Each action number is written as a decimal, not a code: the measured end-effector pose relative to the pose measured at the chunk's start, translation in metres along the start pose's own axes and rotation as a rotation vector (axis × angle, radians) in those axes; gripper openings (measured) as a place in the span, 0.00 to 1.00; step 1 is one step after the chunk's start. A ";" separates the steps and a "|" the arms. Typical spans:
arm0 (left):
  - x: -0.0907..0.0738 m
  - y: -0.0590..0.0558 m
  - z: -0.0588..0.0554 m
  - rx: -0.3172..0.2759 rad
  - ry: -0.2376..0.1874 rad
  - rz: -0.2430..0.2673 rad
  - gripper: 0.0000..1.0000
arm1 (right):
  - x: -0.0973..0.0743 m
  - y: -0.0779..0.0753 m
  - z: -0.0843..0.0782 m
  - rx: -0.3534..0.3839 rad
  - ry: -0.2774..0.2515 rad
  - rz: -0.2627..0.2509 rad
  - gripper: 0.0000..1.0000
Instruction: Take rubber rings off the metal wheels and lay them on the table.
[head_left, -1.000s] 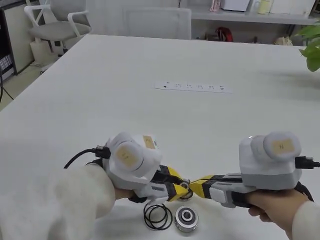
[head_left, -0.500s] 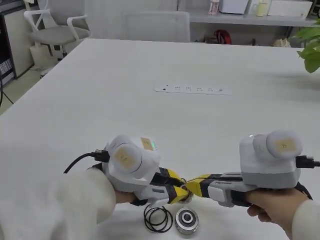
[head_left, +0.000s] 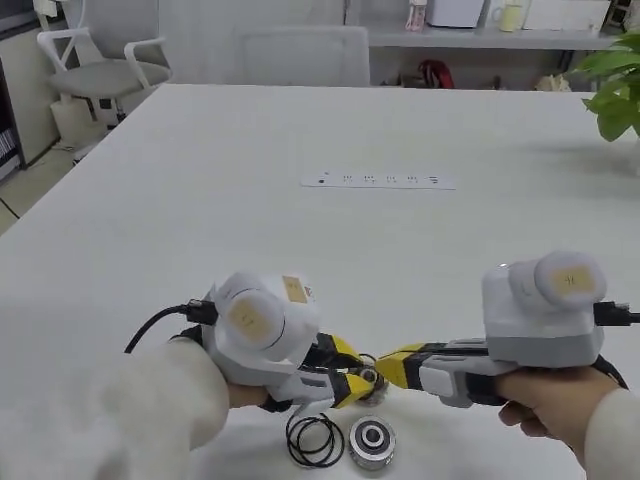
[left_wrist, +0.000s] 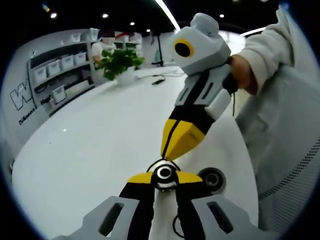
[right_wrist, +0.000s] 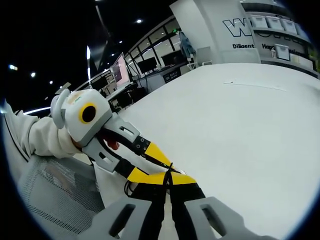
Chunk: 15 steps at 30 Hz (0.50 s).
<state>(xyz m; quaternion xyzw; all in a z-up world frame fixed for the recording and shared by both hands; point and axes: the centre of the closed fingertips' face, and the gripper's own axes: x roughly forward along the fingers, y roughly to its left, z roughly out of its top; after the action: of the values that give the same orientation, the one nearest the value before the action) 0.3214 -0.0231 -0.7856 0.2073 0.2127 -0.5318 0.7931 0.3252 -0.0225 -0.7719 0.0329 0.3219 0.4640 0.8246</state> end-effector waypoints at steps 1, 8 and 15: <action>-0.001 0.000 0.002 0.005 -0.003 0.000 0.19 | -0.001 -0.001 0.002 -0.002 -0.006 -0.002 0.00; -0.019 0.015 0.024 0.006 -0.051 0.057 0.48 | -0.016 -0.012 0.023 0.052 -0.096 -0.030 0.00; -0.042 0.024 0.036 -0.003 -0.082 0.081 0.50 | -0.026 -0.017 0.031 0.039 -0.126 -0.061 0.00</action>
<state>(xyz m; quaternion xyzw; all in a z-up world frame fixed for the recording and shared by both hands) 0.3336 -0.0035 -0.7301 0.1926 0.1722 -0.5069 0.8224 0.3462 -0.0451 -0.7405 0.0684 0.2793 0.4294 0.8561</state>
